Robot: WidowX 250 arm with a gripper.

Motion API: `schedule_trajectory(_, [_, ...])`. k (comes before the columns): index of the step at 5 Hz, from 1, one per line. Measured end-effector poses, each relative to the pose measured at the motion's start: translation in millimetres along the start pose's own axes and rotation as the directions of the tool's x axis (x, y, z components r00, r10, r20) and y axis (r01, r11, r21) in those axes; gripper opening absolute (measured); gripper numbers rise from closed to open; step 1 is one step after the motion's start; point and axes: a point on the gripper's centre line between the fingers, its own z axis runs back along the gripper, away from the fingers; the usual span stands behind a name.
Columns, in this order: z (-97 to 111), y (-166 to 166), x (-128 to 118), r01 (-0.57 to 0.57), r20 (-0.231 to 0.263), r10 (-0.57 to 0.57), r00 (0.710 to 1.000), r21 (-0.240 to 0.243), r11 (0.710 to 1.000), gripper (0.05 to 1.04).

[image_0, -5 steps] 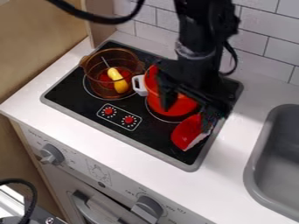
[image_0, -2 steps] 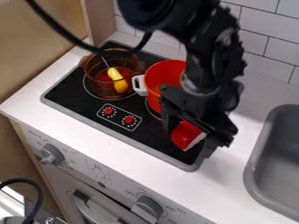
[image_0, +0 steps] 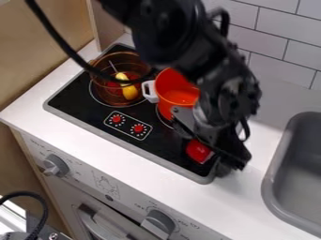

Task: Moved a red item to the left side side of the burner into the copper pot

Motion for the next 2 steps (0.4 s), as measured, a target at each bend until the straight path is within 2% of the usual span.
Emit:
schedule_trajectory(1, [-4.8, -1.6, 7.6, -0.003, 0.048, 0.003, 0.999, 0.009, 1.0, 0.957])
schedule_trajectory(2, [-5.8, -3.0, 7.0, -0.001, 0.034, 0.001, 0.999, 0.002, 1.0, 0.695])
